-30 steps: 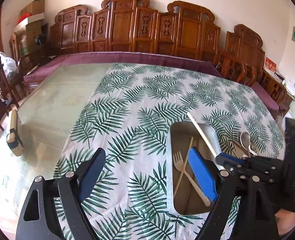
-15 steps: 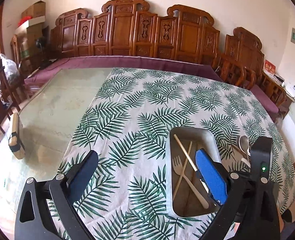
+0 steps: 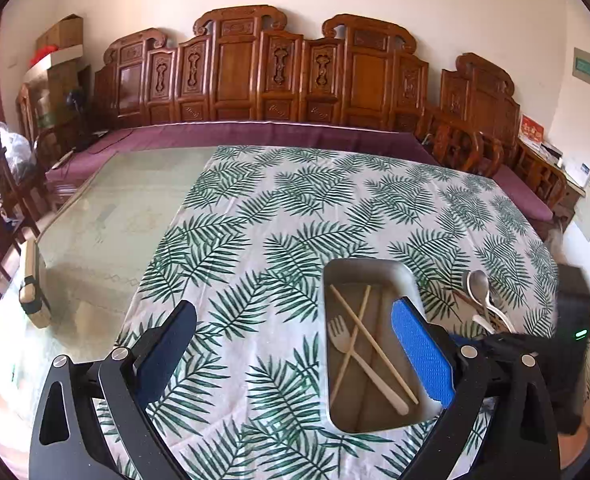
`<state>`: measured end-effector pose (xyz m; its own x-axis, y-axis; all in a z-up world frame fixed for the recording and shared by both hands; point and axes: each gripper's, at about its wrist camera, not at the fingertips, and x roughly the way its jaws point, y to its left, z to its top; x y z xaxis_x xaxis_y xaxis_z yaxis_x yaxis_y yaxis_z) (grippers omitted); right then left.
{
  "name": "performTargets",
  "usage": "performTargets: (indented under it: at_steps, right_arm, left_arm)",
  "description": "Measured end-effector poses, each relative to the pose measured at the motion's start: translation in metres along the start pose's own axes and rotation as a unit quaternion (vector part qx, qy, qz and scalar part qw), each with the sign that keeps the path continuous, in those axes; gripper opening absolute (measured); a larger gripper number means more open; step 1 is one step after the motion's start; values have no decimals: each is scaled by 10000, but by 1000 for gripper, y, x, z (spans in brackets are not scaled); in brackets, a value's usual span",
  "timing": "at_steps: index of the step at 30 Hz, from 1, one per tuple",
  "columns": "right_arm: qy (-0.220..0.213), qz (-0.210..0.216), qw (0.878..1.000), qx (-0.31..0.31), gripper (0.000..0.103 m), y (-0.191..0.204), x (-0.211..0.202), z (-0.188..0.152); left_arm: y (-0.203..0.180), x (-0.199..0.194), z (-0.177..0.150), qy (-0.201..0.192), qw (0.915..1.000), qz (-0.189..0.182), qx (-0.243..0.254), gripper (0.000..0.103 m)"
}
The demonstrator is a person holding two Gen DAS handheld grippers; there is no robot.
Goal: Organize utensils
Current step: 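Lower the chopstick into the tray and open the right gripper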
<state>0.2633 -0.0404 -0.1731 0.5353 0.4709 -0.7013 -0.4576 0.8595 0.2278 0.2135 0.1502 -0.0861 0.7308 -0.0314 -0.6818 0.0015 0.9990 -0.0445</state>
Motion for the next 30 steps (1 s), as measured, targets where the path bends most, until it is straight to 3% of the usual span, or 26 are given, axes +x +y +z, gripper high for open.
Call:
performTargets:
  at_steps: [9,12,15,22,30]
  right_arm:
    - [-463,-367,9981,-184,8,-45,-96,-11]
    - [-548,-588,9966,-189,16,-67,-118,-16]
    - [-567,-749,9955,-144,17,-91,-130,-22]
    - [-534,-896,9945,72,17,-142,-133,-39]
    - [-251,-843,9959,208,21,-182,-99,-62]
  left_arm:
    - [-47,-20,-7,-154,9986,-229,459,94]
    - [-68,-25,-9,-190,9972,-359,635,94]
    - [-89,-28,-12,-180,9959,-484,740,94]
    - [-128,-14,-19,5,9950,-765,636,94]
    - [-168,27,-41,456,9930,-870,653,94]
